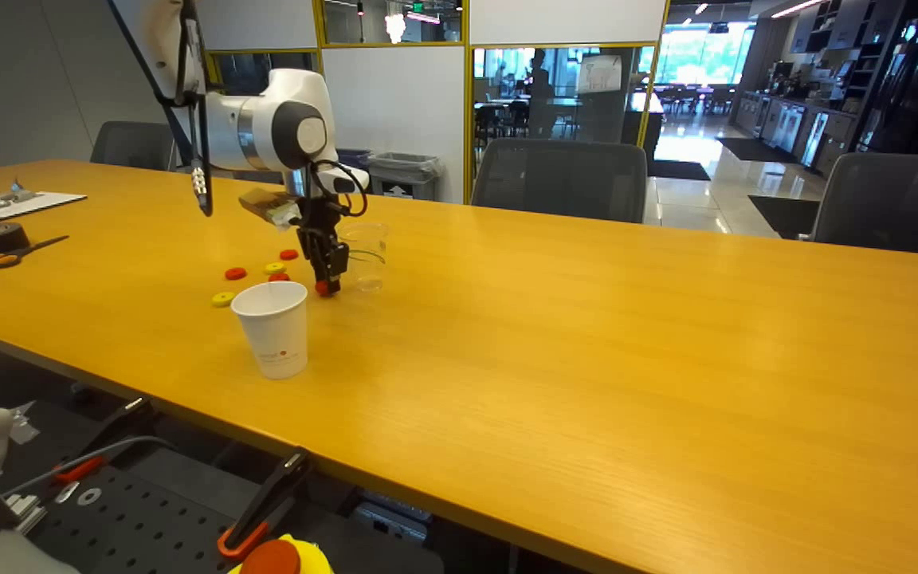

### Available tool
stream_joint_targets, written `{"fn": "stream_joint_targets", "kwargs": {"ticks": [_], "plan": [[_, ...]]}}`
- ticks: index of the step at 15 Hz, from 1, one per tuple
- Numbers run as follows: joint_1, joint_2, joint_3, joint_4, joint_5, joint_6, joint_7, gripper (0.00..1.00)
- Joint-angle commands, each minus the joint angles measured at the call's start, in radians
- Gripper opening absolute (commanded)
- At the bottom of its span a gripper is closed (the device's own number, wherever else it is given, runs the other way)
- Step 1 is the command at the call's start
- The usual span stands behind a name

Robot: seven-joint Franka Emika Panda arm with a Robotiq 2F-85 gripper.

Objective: Pick up the orange and yellow objects and put them in the cups

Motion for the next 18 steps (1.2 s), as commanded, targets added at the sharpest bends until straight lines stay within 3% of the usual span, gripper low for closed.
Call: {"fn": "stream_joint_targets", "kwargs": {"ticks": [1,6,10,18], "plan": [[0.04,-0.12,-0.021,-0.063,-0.017,-0.033,0.009,0.22],[0.055,-0.231,-0.027,-0.096,-0.101,-0.085,0.051,0.22],[0.031,-0.273,-0.022,-0.053,-0.186,-0.153,0.084,0.22],[-0.028,-0.206,-0.014,0.093,-0.223,-0.242,0.05,0.22]]}}
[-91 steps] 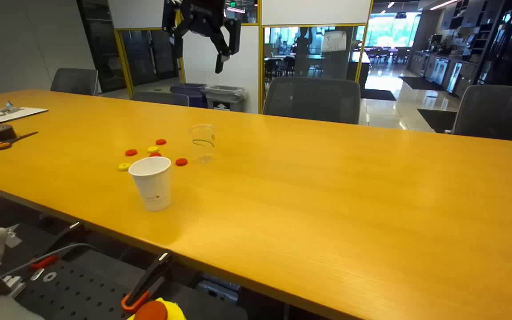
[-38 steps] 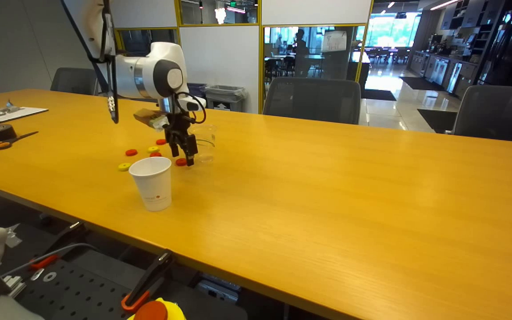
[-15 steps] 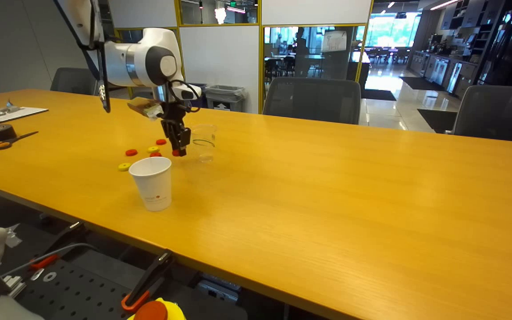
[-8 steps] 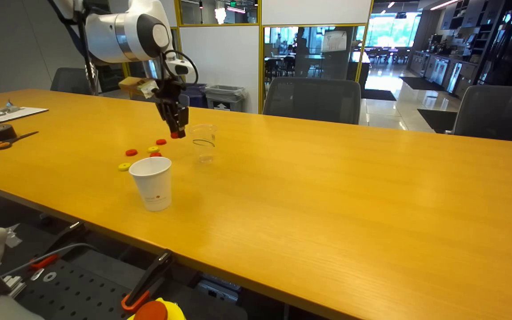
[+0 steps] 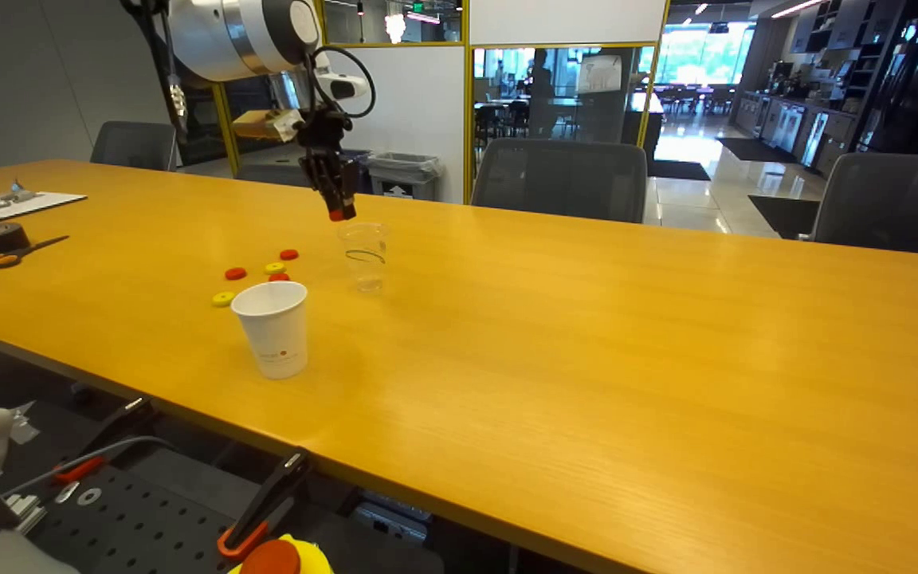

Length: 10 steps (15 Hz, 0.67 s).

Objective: Pick up the orange and yellow objects and put them in the cups

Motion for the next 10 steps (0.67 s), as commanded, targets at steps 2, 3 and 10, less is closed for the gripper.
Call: {"fn": "stream_joint_targets", "kwargs": {"ticks": [2,3,10], "plan": [[-0.034,0.075,0.001,0.105,-0.008,-0.051,-0.015,0.22],[-0.04,0.09,0.0,0.119,-0.003,-0.053,-0.022,0.22],[-0.06,0.165,-0.01,0.182,0.023,-0.046,-0.05,0.68]]}}
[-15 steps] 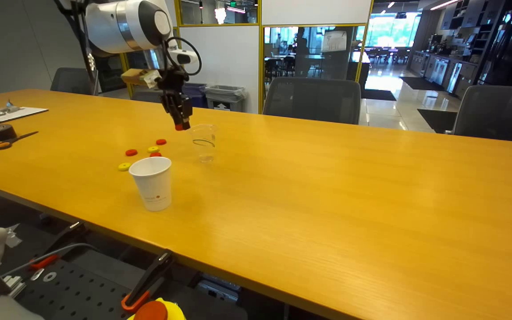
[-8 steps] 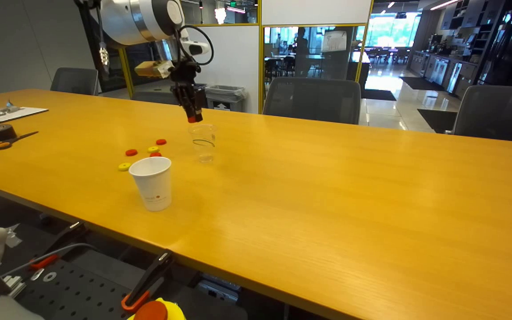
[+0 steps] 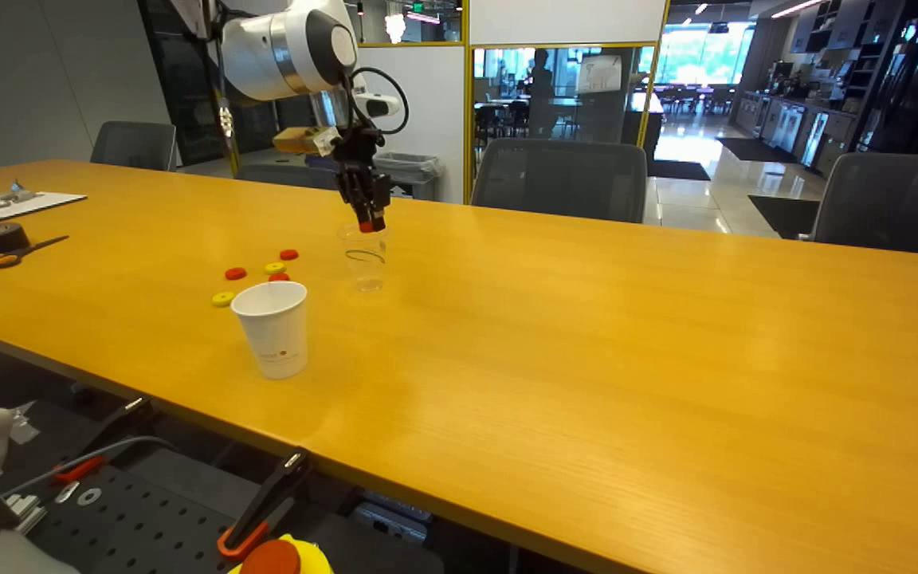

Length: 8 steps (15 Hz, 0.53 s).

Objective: Pick up the orange and yellow objects and put them in the cups

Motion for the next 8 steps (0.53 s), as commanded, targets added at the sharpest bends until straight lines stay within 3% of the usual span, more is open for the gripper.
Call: {"fn": "stream_joint_targets", "kwargs": {"ticks": [1,4,8], "plan": [[-0.002,0.031,-0.007,0.058,0.023,-0.023,-0.034,0.73],[0.0,0.025,-0.008,0.056,0.022,-0.023,-0.035,0.97],[0.017,-0.019,-0.009,0.024,0.003,-0.017,-0.015,1.0]]}}
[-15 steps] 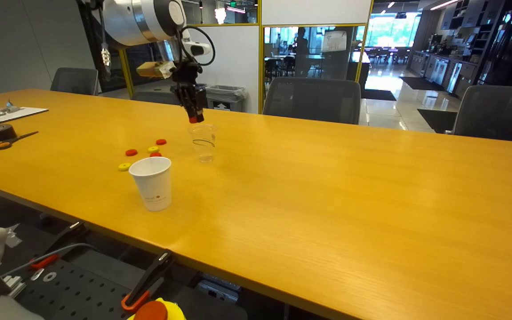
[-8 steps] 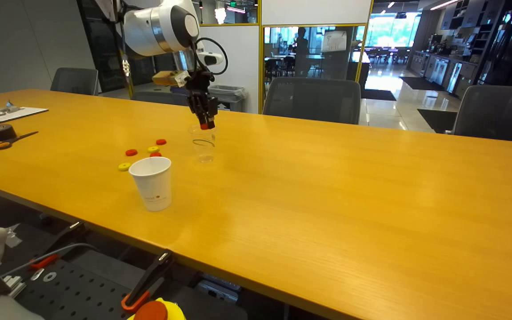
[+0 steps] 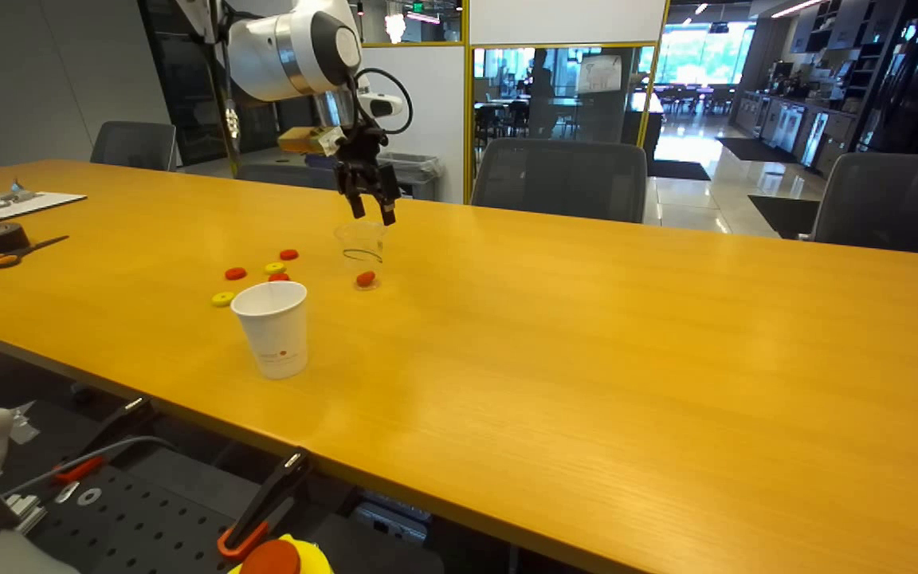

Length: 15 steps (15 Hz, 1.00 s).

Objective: Pick up the orange and yellow objects and put them in the cups

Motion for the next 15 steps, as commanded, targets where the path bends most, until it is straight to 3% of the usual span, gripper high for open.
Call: {"fn": "stream_joint_targets", "kwargs": {"ticks": [1,9,15], "plan": [[0.028,-0.057,-0.004,-0.017,-0.007,-0.014,-0.004,1.0],[0.144,-0.111,0.105,-0.067,-0.066,0.037,-0.028,1.0],[0.213,0.015,0.185,-0.009,-0.028,0.09,-0.061,1.0]]}}
